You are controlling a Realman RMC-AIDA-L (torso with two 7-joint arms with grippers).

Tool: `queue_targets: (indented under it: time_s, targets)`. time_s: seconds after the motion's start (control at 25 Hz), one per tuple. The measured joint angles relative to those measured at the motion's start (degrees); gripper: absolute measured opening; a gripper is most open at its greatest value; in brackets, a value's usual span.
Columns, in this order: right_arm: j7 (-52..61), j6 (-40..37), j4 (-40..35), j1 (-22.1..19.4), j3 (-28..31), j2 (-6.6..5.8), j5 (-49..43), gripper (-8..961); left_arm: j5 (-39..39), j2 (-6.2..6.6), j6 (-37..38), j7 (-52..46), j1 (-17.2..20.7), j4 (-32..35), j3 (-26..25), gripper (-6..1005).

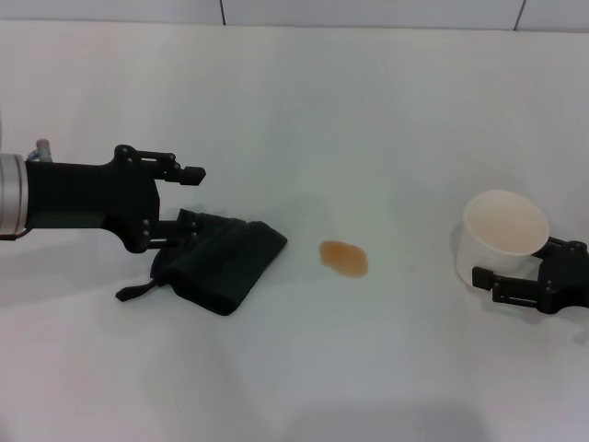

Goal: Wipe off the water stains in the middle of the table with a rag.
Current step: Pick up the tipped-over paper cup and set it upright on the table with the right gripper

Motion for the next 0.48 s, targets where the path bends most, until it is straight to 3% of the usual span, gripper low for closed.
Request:
queue_targets:
  time_s: [0.48]
  targets:
    - [0.0,0.1,0.2,0.1,0.2,0.0,0.8,856,-0.1,0.0,-0.7,0.1,0.0,0.0,0.0,553]
